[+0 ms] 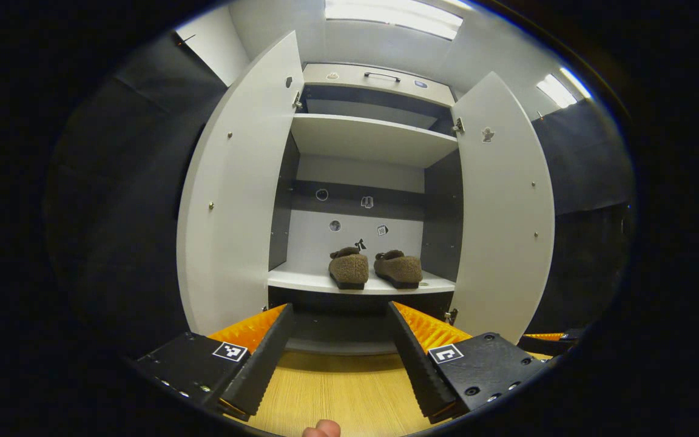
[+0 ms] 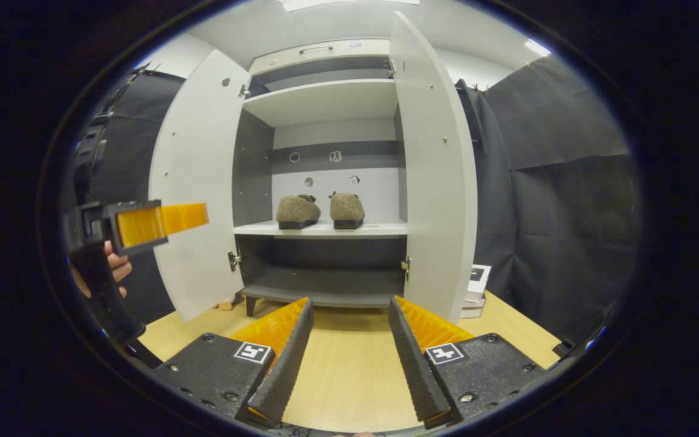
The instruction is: Grab one shoe with the right hand and put it into the shoe cabinet, grab the other shoe with the left hand and put it into the shoe cabinet; then close the right door with the right hand and the left door with the left hand.
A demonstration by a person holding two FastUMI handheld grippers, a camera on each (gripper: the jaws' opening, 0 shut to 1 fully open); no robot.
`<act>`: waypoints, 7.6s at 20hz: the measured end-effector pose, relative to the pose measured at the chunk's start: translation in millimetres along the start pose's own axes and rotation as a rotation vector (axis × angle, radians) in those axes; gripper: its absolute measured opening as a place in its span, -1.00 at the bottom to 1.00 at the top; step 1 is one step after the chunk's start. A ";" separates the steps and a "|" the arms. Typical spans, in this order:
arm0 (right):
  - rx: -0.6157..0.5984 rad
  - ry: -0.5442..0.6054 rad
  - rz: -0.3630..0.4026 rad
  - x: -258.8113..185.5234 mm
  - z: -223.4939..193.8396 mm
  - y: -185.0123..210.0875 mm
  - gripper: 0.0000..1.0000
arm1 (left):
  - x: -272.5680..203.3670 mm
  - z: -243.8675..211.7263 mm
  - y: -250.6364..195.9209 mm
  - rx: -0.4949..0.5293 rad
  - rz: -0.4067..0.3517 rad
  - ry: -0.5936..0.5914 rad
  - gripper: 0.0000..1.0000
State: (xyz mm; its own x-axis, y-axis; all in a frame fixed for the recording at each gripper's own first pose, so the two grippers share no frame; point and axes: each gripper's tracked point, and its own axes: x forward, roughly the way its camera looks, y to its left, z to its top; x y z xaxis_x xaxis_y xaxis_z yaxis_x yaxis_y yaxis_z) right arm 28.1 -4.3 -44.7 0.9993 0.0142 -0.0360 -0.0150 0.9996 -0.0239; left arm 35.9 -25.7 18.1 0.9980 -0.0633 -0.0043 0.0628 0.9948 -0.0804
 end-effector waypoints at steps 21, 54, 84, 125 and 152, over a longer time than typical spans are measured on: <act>0.055 -0.259 -0.266 -21.0 202.8 -195.0 0.72 | -38.1 -23.9 6.5 -0.006 0.032 0.035 0.86; -0.069 -0.262 0.028 77.5 257.5 -64.3 0.73 | -32.4 -26.8 21.8 0.047 0.044 0.042 0.86; -0.002 -0.101 -0.103 -1.9 25.5 -18.1 0.80 | -37.8 -13.7 36.5 -0.020 0.071 0.035 0.86; -0.039 -0.113 -0.071 7.9 56.6 -16.0 0.80 | 80.9 130.0 151.9 -0.058 0.051 -0.109 0.83; -0.010 -0.100 -0.063 -4.2 54.3 -26.0 0.80 | -18.7 56.7 80.2 0.020 0.092 -0.060 0.86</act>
State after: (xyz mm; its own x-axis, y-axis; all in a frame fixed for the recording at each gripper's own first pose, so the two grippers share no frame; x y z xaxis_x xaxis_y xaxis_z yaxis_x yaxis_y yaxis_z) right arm 26.3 -29.0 10.4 0.9968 -0.0459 0.0660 0.0482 0.9983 -0.0329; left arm 22.8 59.8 68.2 0.9982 0.0328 0.0493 -0.0297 0.9976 -0.0625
